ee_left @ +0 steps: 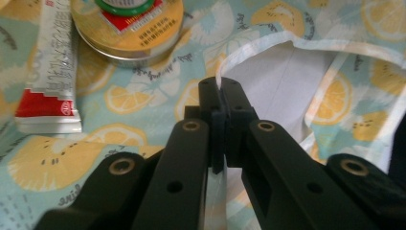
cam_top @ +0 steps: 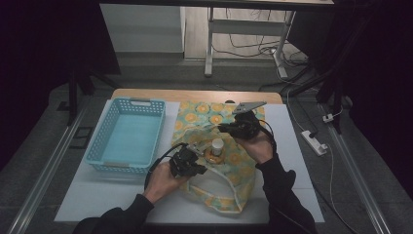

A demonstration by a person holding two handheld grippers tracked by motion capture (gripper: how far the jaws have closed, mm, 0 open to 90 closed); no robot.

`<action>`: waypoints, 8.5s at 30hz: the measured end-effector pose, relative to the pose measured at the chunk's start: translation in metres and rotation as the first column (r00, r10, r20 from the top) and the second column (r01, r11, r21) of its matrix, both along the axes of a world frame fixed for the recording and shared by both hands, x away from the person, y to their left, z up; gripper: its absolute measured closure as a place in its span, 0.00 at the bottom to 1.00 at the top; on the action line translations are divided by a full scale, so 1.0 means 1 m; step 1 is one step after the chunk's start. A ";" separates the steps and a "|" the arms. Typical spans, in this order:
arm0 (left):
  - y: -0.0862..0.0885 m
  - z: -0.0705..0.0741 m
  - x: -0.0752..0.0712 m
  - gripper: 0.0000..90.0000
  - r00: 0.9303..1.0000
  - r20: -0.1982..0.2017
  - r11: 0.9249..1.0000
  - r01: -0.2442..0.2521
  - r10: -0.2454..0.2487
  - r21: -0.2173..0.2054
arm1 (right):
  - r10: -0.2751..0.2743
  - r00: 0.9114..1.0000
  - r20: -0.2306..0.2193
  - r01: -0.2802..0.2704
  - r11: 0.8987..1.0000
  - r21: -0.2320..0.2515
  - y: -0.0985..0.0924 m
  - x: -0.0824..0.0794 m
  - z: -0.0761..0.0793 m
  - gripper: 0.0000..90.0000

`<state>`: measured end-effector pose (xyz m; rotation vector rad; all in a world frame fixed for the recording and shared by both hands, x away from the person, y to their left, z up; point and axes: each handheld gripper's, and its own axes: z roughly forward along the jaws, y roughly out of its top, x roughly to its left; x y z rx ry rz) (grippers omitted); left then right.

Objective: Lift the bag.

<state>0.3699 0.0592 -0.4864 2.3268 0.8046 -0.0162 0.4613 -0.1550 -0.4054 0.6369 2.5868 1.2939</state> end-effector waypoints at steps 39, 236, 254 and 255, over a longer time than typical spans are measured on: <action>0.038 0.103 0.045 0.99 0.999 0.025 0.988 -0.041 0.046 -0.152 | 0.045 0.999 0.026 -0.044 0.999 -0.022 0.014 -0.005 0.047 1.00; 0.180 0.000 -0.121 0.00 0.932 0.135 0.926 -0.304 0.338 -0.222 | -0.265 0.963 0.043 0.263 0.964 0.034 -0.103 -0.116 -0.054 0.00; 0.209 -0.034 -0.149 0.00 0.892 0.106 0.895 -0.426 0.440 -0.129 | -0.367 0.930 -0.014 0.365 0.928 -0.069 -0.145 -0.150 -0.093 0.00; 0.209 -0.034 -0.149 0.00 0.885 0.108 0.890 -0.440 0.452 -0.120 | -0.373 0.928 -0.020 0.371 0.926 -0.074 -0.147 -0.151 -0.093 0.00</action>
